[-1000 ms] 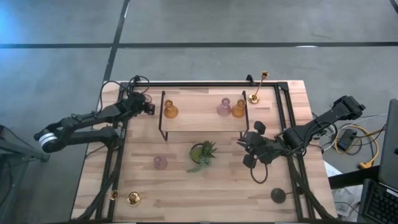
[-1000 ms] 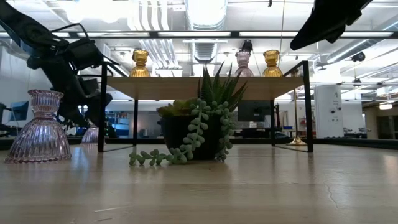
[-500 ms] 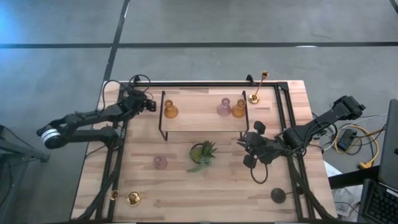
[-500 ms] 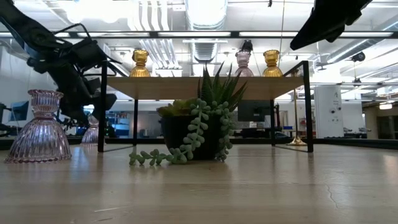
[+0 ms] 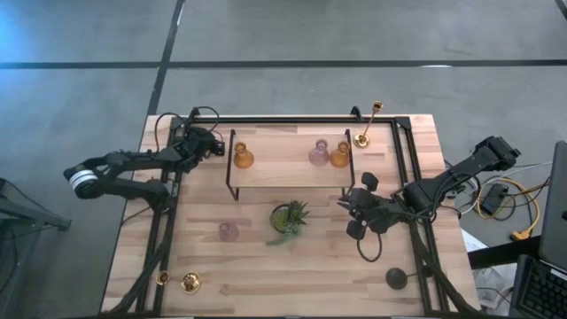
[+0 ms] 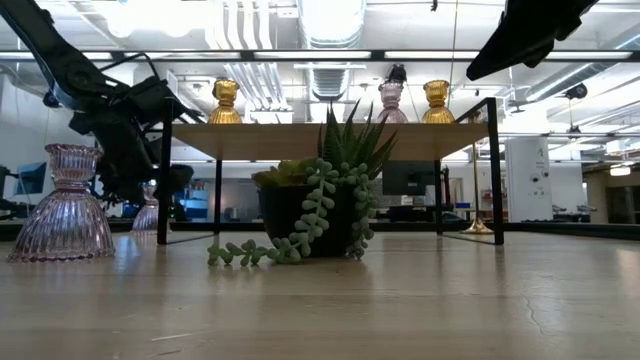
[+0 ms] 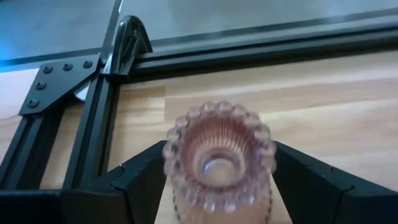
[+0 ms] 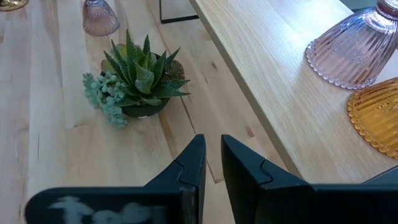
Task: Pick & Place candle stick holders
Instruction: Put the pink glass candle holder on the shelf
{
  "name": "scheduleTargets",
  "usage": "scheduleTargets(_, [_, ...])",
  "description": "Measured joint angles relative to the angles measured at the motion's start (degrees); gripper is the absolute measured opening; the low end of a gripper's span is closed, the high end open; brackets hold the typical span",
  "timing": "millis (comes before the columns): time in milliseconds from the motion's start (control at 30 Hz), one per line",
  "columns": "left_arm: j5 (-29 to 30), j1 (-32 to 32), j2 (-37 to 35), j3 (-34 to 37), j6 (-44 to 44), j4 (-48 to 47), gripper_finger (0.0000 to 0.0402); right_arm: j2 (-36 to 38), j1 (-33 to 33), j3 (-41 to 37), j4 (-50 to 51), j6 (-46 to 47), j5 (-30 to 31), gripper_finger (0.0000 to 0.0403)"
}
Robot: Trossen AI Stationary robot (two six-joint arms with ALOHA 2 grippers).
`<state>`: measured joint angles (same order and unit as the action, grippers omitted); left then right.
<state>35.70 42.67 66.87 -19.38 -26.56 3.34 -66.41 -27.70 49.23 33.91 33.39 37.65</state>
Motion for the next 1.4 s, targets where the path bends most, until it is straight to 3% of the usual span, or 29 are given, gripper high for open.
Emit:
scheduleTargets(200, [0.27,0.00,3.47,-0.02,0.46,5.48,0.0247,0.00,-0.01,-0.01,-0.13,-0.10,0.00,0.0043])
scheduleTargets(467, [0.99,0.00,5.22,-0.22,0.87,6.63,0.0131,0.02,-0.02,-0.02,-0.24,-0.09,0.00,0.0043])
scheduleTargets(700, [-0.73,-0.02,2.09,-0.07,3.03,4.42,0.0130,0.02,-0.02,-0.02,-0.31,0.04,0.00,0.0043])
scheduleTargets(967, [-5.32,-0.02,-7.80,-3.35,4.61,-6.92,0.0130,0.02,-0.02,0.00,-0.44,0.26,-0.02,0.0043])
scheduleTargets(1233, [-6.75,-0.10,-19.51,-11.77,11.08,-14.31,0.0130,0.02,0.00,-0.02,-1.49,-0.08,0.00,0.0043])
scheduleTargets(1400, [-12.05,-0.23,-21.97,-19.39,18.07,-14.86,0.0130,0.02,-0.01,-0.02,-1.81,-0.37,0.00,0.0043])
